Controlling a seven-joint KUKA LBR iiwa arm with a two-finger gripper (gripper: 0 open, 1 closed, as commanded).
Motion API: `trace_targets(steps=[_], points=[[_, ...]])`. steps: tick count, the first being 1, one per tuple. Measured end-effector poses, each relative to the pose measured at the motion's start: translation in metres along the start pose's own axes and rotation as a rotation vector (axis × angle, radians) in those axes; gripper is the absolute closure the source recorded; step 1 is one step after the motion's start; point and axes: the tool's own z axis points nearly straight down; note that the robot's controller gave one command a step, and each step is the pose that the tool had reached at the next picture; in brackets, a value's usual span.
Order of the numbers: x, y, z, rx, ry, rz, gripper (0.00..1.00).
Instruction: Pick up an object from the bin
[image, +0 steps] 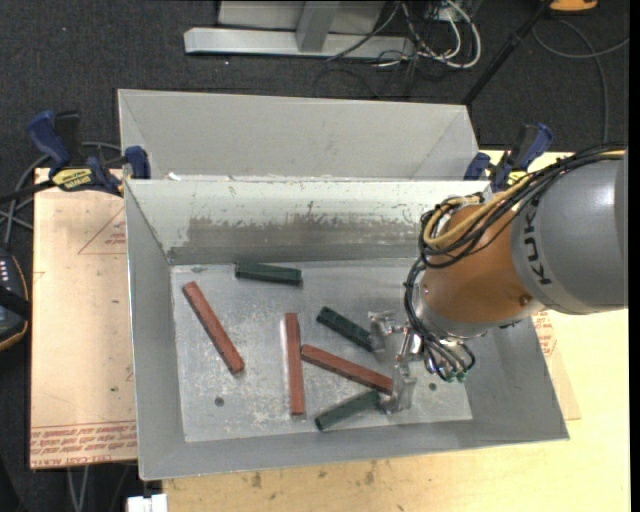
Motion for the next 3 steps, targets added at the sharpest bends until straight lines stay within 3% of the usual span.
trace_targets(steps=[1,2,3], points=[[0.037,0.023,-0.005,0.003,-0.02,-0.084,0.0],[0.039,0.024,-0.004,0.0,-0.009,-0.083,1.0],[0.032,-0.002,-0.182,0.003,-0.008,-0.075,1.0]])
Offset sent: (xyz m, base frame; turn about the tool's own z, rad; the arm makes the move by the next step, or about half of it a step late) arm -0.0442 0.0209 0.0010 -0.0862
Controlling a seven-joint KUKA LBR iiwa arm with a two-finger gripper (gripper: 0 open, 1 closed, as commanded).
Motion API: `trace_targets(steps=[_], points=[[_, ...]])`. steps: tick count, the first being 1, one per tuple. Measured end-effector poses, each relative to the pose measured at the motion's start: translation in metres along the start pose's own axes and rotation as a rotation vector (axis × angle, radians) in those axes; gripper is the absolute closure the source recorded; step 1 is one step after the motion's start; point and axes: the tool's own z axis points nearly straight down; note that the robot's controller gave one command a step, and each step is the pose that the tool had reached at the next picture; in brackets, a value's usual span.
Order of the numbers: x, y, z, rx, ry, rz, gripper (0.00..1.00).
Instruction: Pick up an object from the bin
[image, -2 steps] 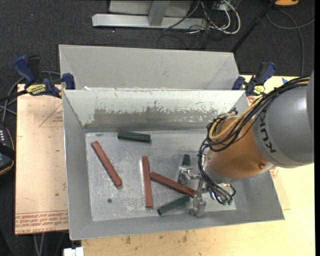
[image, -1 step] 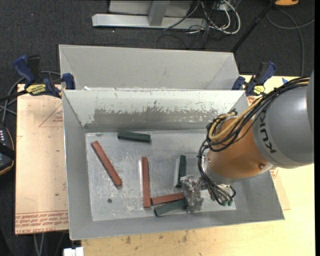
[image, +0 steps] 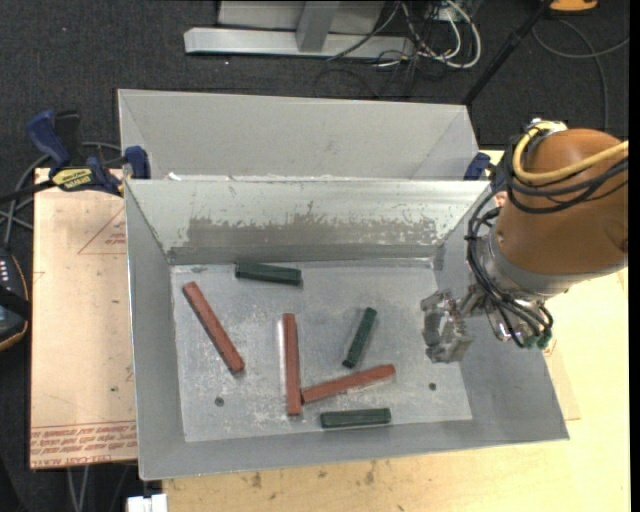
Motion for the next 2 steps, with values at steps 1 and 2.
trace_targets(steps=[1,2], points=[[0.002,0.001,0.004,-0.002,0.009,-0.001,0.0],[-0.034,0.049,0.126,-0.007,0.016,-0.114,0.0]])
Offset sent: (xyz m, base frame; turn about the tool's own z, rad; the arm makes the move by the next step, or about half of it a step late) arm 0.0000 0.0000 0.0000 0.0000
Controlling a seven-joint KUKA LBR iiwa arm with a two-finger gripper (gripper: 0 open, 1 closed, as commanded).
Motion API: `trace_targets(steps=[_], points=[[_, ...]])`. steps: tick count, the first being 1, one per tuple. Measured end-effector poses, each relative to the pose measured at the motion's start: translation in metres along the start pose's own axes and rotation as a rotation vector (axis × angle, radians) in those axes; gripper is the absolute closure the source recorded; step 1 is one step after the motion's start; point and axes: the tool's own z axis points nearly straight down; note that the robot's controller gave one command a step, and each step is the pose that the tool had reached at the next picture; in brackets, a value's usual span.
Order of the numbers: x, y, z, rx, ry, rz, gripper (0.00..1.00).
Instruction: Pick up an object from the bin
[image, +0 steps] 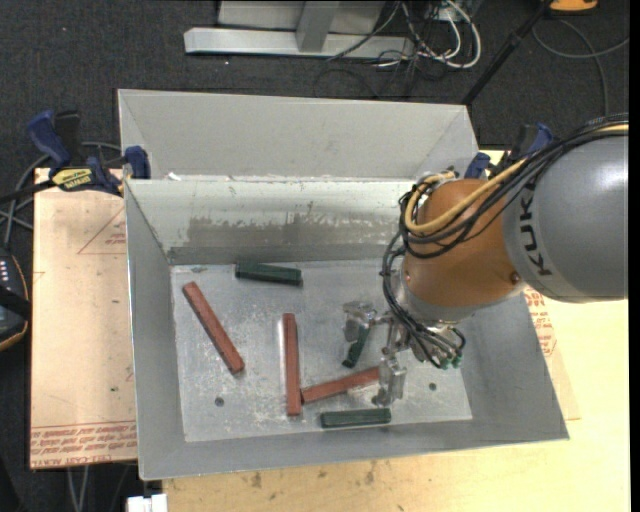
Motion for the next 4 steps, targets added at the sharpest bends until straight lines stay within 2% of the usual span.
trace_targets(steps=[1,2,3,4], points=[[0.023,0.012,0.054,0.002,-0.01,0.173,0.0],[0.033,0.012,0.053,0.003,-0.021,0.209,0.0],[0.032,0.011,0.049,0.003,-0.021,0.209,1.0],[0.033,0.011,0.053,0.003,-0.02,0.21,0.0]])
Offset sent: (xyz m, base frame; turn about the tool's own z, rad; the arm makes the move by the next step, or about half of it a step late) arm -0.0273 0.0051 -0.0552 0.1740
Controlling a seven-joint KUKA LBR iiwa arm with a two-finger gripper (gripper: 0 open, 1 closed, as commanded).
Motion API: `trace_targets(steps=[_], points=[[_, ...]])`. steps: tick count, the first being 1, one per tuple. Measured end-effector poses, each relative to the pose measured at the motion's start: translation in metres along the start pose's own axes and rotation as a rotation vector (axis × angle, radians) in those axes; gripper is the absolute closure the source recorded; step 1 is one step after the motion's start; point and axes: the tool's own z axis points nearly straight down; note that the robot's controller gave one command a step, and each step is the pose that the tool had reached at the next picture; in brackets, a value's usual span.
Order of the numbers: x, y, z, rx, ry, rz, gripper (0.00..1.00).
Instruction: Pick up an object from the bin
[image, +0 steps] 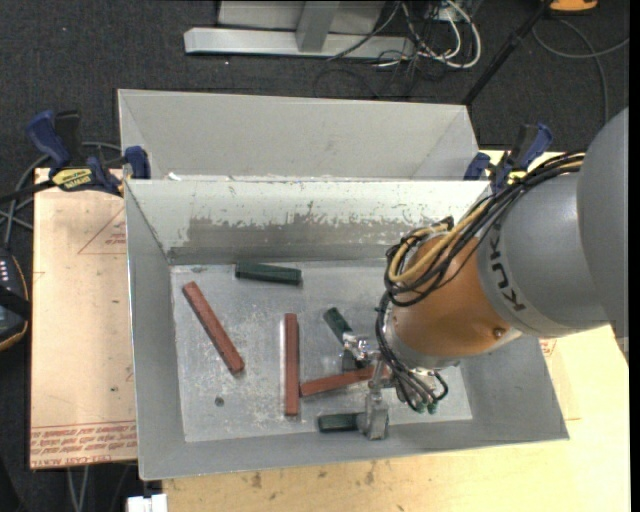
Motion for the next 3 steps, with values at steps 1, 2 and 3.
trace_targets(steps=[1,2,3], points=[[-0.037,0.024,-0.012,-0.001,0.009,-0.116,0.0],[-0.002,0.014,0.0,0.0,0.002,-0.054,0.0],[-0.01,0.014,-0.04,0.0,0.008,-0.108,0.0]])
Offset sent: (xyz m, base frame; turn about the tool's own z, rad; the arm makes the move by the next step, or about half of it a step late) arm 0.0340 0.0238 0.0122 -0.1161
